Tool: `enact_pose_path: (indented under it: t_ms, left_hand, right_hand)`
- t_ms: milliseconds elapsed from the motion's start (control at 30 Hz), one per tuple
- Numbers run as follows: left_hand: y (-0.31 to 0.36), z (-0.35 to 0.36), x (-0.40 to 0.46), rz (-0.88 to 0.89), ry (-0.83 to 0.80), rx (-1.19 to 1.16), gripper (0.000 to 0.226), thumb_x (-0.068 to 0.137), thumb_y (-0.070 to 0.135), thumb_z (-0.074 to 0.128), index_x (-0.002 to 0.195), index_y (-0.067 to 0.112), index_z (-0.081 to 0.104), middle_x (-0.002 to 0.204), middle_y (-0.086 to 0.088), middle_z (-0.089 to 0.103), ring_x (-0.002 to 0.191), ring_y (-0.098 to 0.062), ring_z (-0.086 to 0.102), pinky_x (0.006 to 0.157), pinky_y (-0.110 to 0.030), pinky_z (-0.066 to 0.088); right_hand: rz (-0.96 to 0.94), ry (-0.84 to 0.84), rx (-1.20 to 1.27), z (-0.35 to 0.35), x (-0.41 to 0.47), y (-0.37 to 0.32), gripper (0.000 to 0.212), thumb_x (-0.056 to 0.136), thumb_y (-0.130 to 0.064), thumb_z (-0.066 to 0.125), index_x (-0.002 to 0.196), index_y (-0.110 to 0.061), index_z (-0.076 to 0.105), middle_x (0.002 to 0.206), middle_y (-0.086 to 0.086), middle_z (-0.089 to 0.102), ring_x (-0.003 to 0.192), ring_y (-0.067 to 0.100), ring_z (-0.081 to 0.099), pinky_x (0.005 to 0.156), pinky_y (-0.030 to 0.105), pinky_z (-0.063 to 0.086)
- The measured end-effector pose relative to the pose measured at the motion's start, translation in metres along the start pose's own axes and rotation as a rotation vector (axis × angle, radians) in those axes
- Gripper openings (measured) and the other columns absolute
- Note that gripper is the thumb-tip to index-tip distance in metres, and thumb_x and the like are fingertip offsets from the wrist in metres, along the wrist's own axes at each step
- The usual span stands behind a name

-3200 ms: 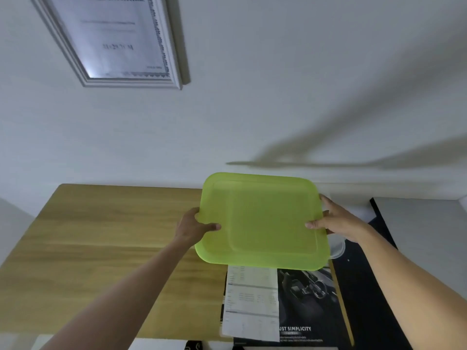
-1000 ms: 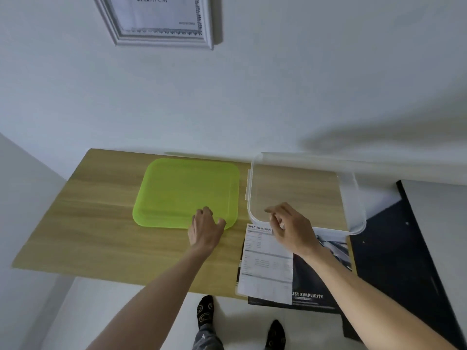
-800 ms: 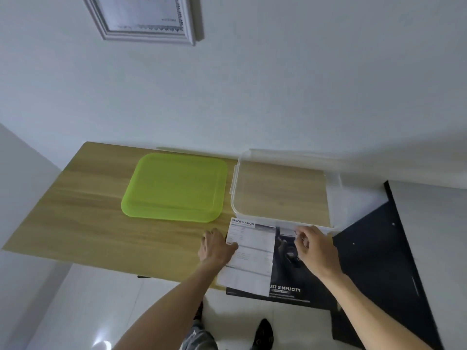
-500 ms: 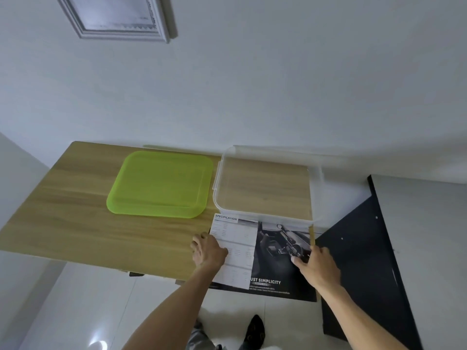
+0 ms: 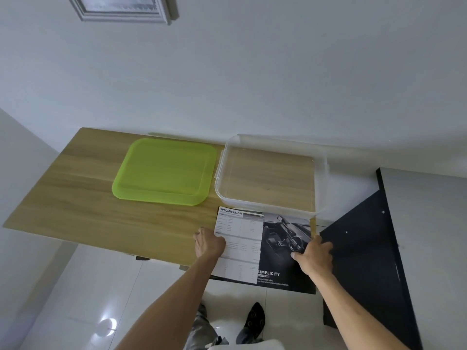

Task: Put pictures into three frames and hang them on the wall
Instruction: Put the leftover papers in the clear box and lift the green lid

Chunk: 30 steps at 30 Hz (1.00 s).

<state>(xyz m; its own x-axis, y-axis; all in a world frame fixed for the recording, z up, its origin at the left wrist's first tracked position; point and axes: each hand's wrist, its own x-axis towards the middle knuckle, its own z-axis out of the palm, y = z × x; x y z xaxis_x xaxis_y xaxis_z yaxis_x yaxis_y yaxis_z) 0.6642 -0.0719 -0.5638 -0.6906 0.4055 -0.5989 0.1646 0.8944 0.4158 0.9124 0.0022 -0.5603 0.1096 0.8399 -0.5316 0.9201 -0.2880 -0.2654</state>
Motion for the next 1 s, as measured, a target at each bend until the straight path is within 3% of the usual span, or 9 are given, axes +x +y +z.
enact_pose_path:
  t_ms: [133, 300, 433, 567, 667, 733, 867, 1000]
  left_hand:
    - [-0.004, -0.010, -0.002, 0.018, -0.037, -0.053, 0.034, 0.074, 0.009, 0.072, 0.105, 0.005, 0.057, 0.102, -0.008, 0.062, 0.088, -0.025, 0.054, 0.070, -0.032, 0.042]
    - [-0.007, -0.019, -0.008, 0.048, -0.073, -0.205, 0.020, 0.074, 0.013, 0.068, 0.094, 0.014, 0.063, 0.091, -0.001, 0.066, 0.089, -0.024, 0.062, 0.069, -0.031, 0.049]
    - [-0.014, -0.023, -0.009, 0.081, -0.107, -0.275, 0.016, 0.077, 0.006, 0.056, 0.082, 0.020, 0.063, 0.086, -0.002, 0.069, 0.085, -0.025, 0.065, 0.069, -0.034, 0.052]
    - [-0.025, -0.031, -0.006, 0.092, -0.193, -0.380, 0.025, 0.079, -0.003, 0.057, 0.089, 0.018, 0.064, 0.092, -0.007, 0.071, 0.086, -0.026, 0.068, 0.071, -0.035, 0.057]
    - [-0.035, -0.042, -0.005, 0.086, -0.278, -0.488, 0.027, 0.082, -0.007, 0.062, 0.095, 0.017, 0.065, 0.094, -0.011, 0.073, 0.083, -0.028, 0.070, 0.066, -0.032, 0.055]
    - [-0.042, -0.051, -0.005, 0.089, -0.321, -0.532, 0.029, 0.081, -0.008, 0.064, 0.099, 0.015, 0.065, 0.090, -0.012, 0.075, 0.078, -0.027, 0.071, 0.065, -0.034, 0.056]
    - [-0.064, -0.071, -0.003, 0.099, -0.374, -0.576, 0.032, 0.080, -0.010, 0.064, 0.102, 0.013, 0.066, 0.085, -0.011, 0.076, 0.073, -0.027, 0.070, 0.074, -0.043, 0.056]
    - [-0.087, -0.096, -0.001, 0.113, -0.395, -0.612, 0.034, 0.080, -0.011, 0.065, 0.105, 0.011, 0.065, 0.090, -0.016, 0.076, 0.077, -0.029, 0.070, 0.081, -0.047, 0.056]
  right_hand:
    - [0.039, -0.057, 0.137, -0.005, 0.003, 0.002, 0.085, 0.078, -0.028, 0.084, 0.138, -0.007, 0.028, 0.134, 0.023, 0.034, 0.106, 0.041, 0.059, 0.076, 0.039, 0.051]
    - [0.028, -0.067, 0.240, -0.003, 0.000, 0.009, 0.093, 0.069, -0.028, 0.090, 0.137, -0.007, 0.030, 0.134, 0.023, 0.035, 0.108, 0.042, 0.056, 0.082, 0.044, 0.053]
    - [-0.026, -0.048, 0.287, -0.003, -0.007, 0.013, 0.083, 0.073, -0.024, 0.087, 0.136, -0.007, 0.037, 0.129, 0.018, 0.047, 0.109, 0.036, 0.056, 0.075, 0.036, 0.046]
    - [-0.040, -0.056, 0.432, -0.004, -0.014, 0.022, 0.058, 0.080, -0.009, 0.077, 0.131, -0.013, 0.049, 0.112, 0.005, 0.064, 0.098, 0.026, 0.063, 0.084, 0.039, 0.054]
    - [-0.033, -0.111, 0.552, -0.008, -0.017, 0.028, 0.052, 0.082, -0.001, 0.075, 0.126, -0.018, 0.053, 0.101, -0.004, 0.064, 0.092, 0.018, 0.063, 0.090, 0.042, 0.054]
    - [-0.039, -0.162, 0.615, -0.008, -0.022, 0.030, 0.053, 0.081, 0.002, 0.075, 0.125, -0.021, 0.054, 0.109, 0.000, 0.066, 0.096, 0.019, 0.066, 0.090, 0.044, 0.056]
    - [-0.061, -0.205, 0.723, -0.005, -0.044, 0.024, 0.053, 0.082, 0.007, 0.072, 0.124, -0.020, 0.055, 0.107, 0.005, 0.068, 0.094, 0.023, 0.069, 0.075, 0.034, 0.057]
    - [-0.079, -0.234, 0.766, 0.004, -0.066, 0.010, 0.054, 0.082, 0.008, 0.073, 0.124, -0.021, 0.055, 0.104, 0.012, 0.070, 0.092, 0.029, 0.071, 0.077, 0.043, 0.060]
